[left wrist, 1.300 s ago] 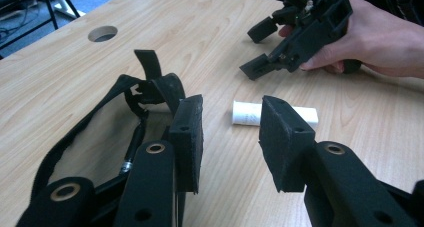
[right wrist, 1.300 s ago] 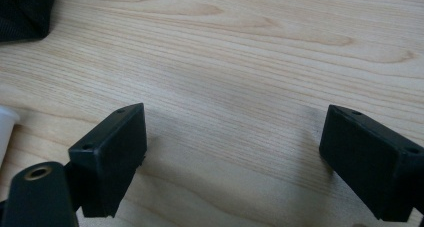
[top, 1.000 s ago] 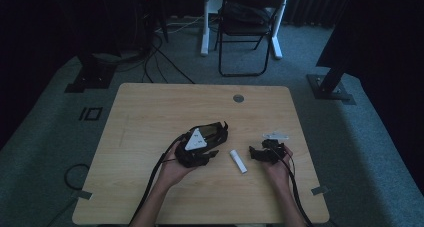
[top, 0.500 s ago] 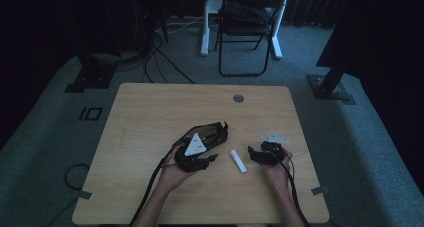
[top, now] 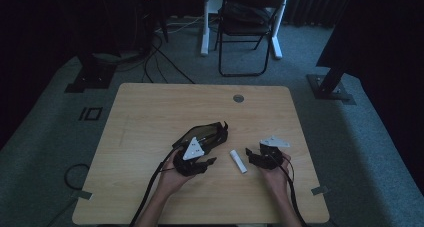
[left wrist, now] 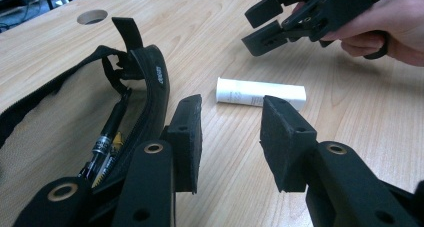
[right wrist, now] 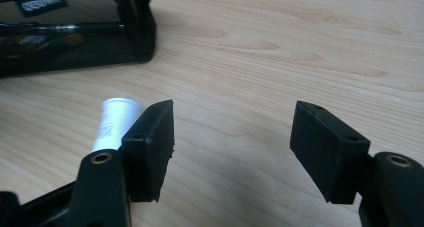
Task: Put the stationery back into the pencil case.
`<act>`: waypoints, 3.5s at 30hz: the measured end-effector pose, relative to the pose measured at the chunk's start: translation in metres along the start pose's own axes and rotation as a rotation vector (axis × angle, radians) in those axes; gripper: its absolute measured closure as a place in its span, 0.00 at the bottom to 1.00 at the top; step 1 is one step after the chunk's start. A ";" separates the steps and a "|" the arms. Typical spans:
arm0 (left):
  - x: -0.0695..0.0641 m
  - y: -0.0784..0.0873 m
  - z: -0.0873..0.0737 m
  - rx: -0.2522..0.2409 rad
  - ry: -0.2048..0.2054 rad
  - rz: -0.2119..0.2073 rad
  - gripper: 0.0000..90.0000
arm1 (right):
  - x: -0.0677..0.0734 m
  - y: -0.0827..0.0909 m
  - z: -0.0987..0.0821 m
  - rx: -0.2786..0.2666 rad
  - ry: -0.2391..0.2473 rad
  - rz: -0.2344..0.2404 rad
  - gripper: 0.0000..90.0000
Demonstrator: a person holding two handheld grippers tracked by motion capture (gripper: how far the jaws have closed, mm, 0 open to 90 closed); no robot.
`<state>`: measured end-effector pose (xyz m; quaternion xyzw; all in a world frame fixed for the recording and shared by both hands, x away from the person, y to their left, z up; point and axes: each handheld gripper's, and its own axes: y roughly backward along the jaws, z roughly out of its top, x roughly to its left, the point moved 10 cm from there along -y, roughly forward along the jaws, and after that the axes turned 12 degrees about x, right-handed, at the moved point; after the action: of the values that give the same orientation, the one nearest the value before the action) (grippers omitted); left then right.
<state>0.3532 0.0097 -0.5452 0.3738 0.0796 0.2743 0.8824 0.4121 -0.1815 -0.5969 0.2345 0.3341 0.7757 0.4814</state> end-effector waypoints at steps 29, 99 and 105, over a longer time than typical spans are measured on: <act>0.000 -0.005 -0.018 0.022 0.006 0.052 0.68 | 0.050 0.004 -0.008 -0.001 0.138 0.058 0.65; -0.003 -0.045 -0.066 0.164 0.038 0.069 0.55 | 0.072 -0.001 -0.017 0.066 0.216 0.048 0.79; -0.003 -0.045 -0.066 0.166 0.046 0.048 0.52 | 0.072 0.002 -0.014 0.053 0.226 0.044 0.79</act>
<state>0.3468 0.0228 -0.6240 0.4412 0.1132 0.2961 0.8395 0.3711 -0.1210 -0.6016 0.1656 0.4013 0.7985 0.4171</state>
